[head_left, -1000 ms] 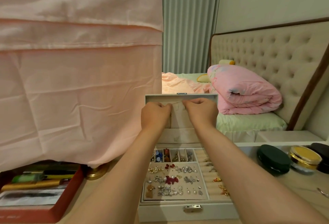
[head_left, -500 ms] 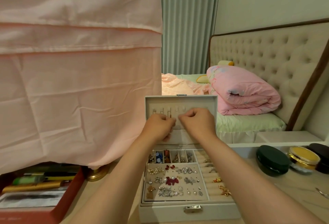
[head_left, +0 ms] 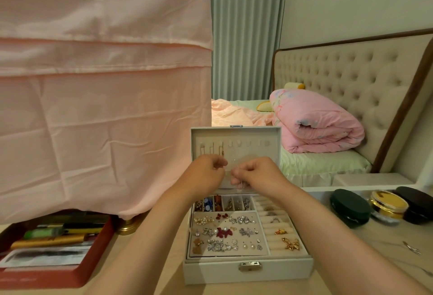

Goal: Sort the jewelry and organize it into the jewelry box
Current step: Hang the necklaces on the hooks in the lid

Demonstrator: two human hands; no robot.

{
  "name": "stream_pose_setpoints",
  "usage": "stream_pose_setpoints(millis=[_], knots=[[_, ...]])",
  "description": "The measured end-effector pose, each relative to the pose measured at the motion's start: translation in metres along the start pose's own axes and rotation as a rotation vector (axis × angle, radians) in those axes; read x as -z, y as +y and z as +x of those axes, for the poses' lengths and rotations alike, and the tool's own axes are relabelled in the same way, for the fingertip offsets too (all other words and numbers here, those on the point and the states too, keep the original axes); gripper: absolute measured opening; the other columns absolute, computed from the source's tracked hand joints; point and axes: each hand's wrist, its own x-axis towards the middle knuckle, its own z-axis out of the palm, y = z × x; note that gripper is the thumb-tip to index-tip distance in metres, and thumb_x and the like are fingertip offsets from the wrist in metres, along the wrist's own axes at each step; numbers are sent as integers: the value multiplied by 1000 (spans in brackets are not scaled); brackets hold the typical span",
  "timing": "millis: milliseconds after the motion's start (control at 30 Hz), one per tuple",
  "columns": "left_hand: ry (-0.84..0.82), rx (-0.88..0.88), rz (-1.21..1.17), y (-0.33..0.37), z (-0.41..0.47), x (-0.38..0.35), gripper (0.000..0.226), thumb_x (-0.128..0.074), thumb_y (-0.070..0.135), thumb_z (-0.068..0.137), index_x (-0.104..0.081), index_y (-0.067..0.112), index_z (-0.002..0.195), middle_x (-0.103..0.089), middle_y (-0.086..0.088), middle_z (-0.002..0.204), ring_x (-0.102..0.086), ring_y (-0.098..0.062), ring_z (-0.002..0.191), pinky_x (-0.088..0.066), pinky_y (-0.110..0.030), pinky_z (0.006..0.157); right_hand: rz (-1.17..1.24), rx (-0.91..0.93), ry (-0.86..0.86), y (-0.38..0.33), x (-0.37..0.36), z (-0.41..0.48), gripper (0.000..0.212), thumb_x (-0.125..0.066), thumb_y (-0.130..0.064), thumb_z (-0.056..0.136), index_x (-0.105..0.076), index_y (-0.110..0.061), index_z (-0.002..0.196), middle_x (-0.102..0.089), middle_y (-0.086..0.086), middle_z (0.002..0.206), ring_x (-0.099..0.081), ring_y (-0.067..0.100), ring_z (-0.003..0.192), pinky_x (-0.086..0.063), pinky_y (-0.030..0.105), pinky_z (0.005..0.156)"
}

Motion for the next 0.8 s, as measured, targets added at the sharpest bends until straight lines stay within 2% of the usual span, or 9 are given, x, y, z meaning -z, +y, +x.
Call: stream_pose_setpoints(millis=[100, 200, 300, 367, 467, 600, 667, 733, 800], knots=[[24, -33, 186, -7, 4, -6, 40, -47, 13, 98, -56, 16, 137, -50, -4, 139, -52, -20, 126, -39, -30, 109, -124, 87, 72, -9, 11, 9, 14, -72, -21, 93, -80, -14, 84, -76, -2, 80, -66, 10, 76, -56, 36, 87], [-17, -80, 306, -9, 5, -15, 46, -44, 14, 98, -49, 14, 144, -45, -7, 141, -41, -24, 133, -35, -36, 114, -214, 164, 140, -23, 21, 15, 12, -72, -27, 92, -80, -19, 96, -75, -6, 91, -66, 9, 88, -51, 28, 85], [-27, -120, 439, -9, 5, -19, 46, -42, 15, 100, -47, 13, 145, -47, -10, 138, -36, -26, 131, -33, -37, 110, -228, 171, 188, -34, 27, 23, 13, -69, -22, 94, -78, -14, 89, -73, -1, 79, -63, 7, 64, -50, 22, 64], [-33, -125, 497, -7, 5, -20, 45, -42, 15, 99, -48, 12, 143, -50, -11, 133, -39, -27, 125, -36, -37, 106, -155, 142, 191, -39, 27, 29, 18, -65, -13, 93, -75, -4, 82, -73, 13, 76, -63, 12, 53, -51, 24, 51], [-36, -121, 595, -4, 7, -18, 40, -45, 17, 97, -53, 11, 136, -53, -10, 126, -44, -27, 116, -38, -36, 99, -120, 150, 191, -41, 25, 36, 17, -63, -9, 93, -75, -1, 83, -74, 18, 82, -66, 18, 56, -50, 26, 46], [-65, -98, 644, -3, 10, -20, 37, -47, 19, 96, -57, 10, 131, -51, -11, 124, -42, -27, 115, -38, -37, 97, -131, 163, 179, -36, 19, 40, 16, -65, -15, 93, -76, -10, 83, -76, 14, 82, -66, 20, 58, -48, 24, 44], [-62, -101, 640, -3, 11, -20, 38, -48, 20, 95, -57, 9, 131, -49, -12, 125, -41, -28, 117, -38, -37, 99, -198, 177, 168, -30, 16, 42, 15, -67, -19, 93, -77, -15, 82, -77, 9, 80, -66, 16, 56, -51, 23, 49], [-56, -115, 630, -4, 10, -19, 38, -50, 21, 95, -57, 10, 130, -50, -11, 125, -41, -27, 117, -37, -36, 98, -255, 192, 148, -22, 11, 42, 13, -69, -21, 93, -77, -18, 84, -76, 3, 78, -66, 12, 54, -59, 30, 64], [-54, -122, 623, -7, 8, -16, 35, -50, 24, 95, -57, 13, 128, -54, -9, 123, -44, -26, 115, -38, -35, 96, -361, 206, 121, -13, 7, 42, 9, -70, -22, 93, -77, -21, 88, -73, -8, 80, -65, 9, 60, -60, 36, 76]])
